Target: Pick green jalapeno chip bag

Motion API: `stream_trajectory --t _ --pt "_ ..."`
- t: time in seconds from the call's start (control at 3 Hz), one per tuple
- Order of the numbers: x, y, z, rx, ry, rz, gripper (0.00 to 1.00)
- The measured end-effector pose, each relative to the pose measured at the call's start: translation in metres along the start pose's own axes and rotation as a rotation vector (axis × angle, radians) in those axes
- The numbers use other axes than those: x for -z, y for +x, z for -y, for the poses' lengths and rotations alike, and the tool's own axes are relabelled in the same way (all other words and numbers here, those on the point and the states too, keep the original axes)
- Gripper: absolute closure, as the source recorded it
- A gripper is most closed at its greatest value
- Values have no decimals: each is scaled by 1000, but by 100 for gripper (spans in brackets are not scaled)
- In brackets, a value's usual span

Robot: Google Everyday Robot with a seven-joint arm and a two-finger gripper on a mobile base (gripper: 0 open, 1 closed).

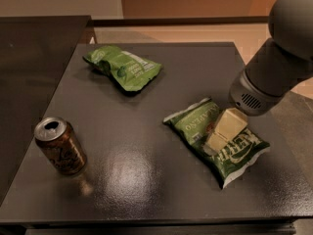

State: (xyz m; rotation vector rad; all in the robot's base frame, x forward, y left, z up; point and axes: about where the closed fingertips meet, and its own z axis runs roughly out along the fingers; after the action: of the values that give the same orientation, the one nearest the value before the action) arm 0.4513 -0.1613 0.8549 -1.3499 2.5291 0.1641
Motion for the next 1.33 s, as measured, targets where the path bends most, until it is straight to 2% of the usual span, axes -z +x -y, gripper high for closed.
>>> stream_trajectory --t 0.33,1.33 --pt "-17 1 -7 9 -12 9 8" --pt "-27 0 -12 26 -20 15 78"
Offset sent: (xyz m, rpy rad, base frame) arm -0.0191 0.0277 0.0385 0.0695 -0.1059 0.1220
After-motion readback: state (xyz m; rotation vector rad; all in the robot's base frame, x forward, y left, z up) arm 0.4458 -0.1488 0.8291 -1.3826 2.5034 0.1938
